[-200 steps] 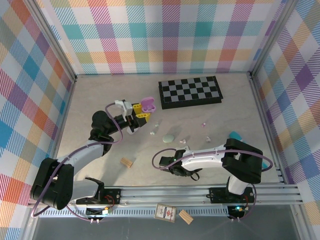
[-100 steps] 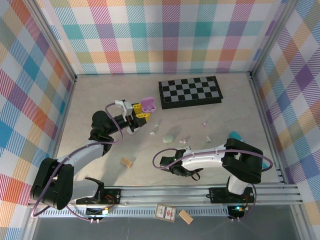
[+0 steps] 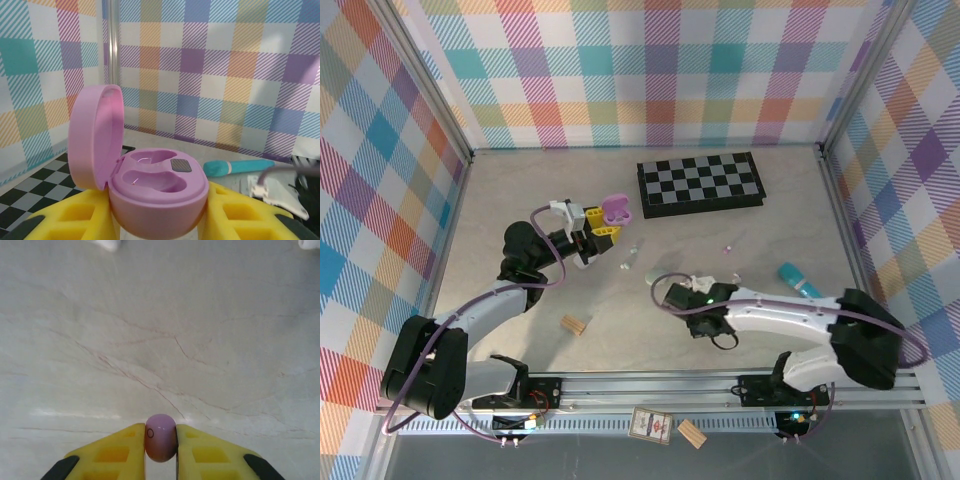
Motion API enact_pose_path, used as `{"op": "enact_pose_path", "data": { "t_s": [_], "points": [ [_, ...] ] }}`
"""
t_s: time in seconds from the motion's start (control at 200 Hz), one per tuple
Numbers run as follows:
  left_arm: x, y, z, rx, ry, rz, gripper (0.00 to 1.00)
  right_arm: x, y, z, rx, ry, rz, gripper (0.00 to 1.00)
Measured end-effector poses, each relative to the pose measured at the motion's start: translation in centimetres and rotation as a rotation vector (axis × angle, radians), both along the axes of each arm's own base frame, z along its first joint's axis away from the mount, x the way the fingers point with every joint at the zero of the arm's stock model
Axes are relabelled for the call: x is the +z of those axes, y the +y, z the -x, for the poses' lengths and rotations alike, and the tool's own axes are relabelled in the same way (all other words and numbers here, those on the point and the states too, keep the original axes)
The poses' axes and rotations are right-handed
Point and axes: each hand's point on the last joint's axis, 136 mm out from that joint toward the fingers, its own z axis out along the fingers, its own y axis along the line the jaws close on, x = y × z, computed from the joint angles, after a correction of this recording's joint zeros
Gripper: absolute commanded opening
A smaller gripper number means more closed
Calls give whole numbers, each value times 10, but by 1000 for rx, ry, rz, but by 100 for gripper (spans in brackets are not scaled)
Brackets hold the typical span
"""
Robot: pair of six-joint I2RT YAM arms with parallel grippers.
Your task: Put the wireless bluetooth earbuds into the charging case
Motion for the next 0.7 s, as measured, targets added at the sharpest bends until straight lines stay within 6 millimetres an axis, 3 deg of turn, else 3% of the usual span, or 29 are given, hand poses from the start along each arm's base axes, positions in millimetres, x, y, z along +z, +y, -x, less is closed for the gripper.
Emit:
{"op": "enact_pose_path", "data": {
  "t_s": [0.16, 0.34, 0.7],
  "points": [
    [-6, -5, 2, -7, 2, -25, 37, 27, 3, -18, -64, -26, -196, 21],
    [-15, -20, 10, -37, 4, -56, 37, 52, 14, -25, -25, -45, -309, 21],
    [-44, -45, 8, -42, 27, -101, 36, 152, 56, -52, 118, -207, -527, 21]
  ]
}}
